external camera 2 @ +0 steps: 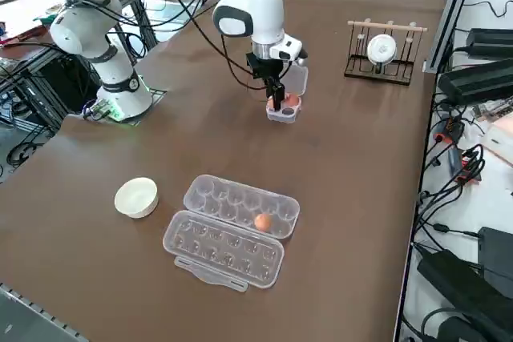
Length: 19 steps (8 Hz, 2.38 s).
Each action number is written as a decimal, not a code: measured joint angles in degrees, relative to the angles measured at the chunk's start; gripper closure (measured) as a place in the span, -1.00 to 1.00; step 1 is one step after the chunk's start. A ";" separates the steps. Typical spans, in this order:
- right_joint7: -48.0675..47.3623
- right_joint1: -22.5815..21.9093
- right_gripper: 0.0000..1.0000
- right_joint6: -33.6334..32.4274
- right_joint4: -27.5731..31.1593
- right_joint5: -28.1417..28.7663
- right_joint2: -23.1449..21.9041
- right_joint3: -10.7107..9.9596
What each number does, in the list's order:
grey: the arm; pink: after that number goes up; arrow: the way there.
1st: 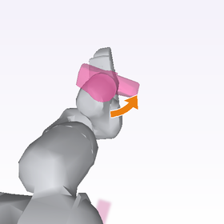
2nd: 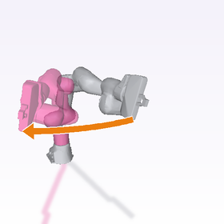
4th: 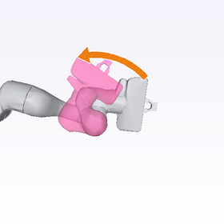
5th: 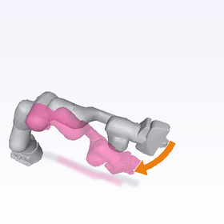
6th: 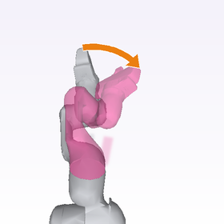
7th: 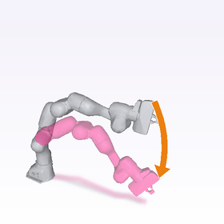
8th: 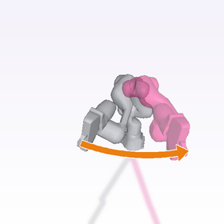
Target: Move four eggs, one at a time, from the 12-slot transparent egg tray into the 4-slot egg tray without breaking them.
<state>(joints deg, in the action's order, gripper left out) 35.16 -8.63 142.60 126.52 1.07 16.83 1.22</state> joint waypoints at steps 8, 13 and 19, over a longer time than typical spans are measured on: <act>-0.42 0.41 -1.00 0.84 -1.18 0.00 0.55 -1.22; 25.27 15.37 -1.00 0.52 -7.18 -0.37 0.97 -3.24; 45.71 20.68 -1.00 -12.64 -22.03 -0.41 7.19 -3.24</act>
<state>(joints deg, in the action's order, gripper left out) 80.87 12.05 129.96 104.50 0.66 24.02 -2.02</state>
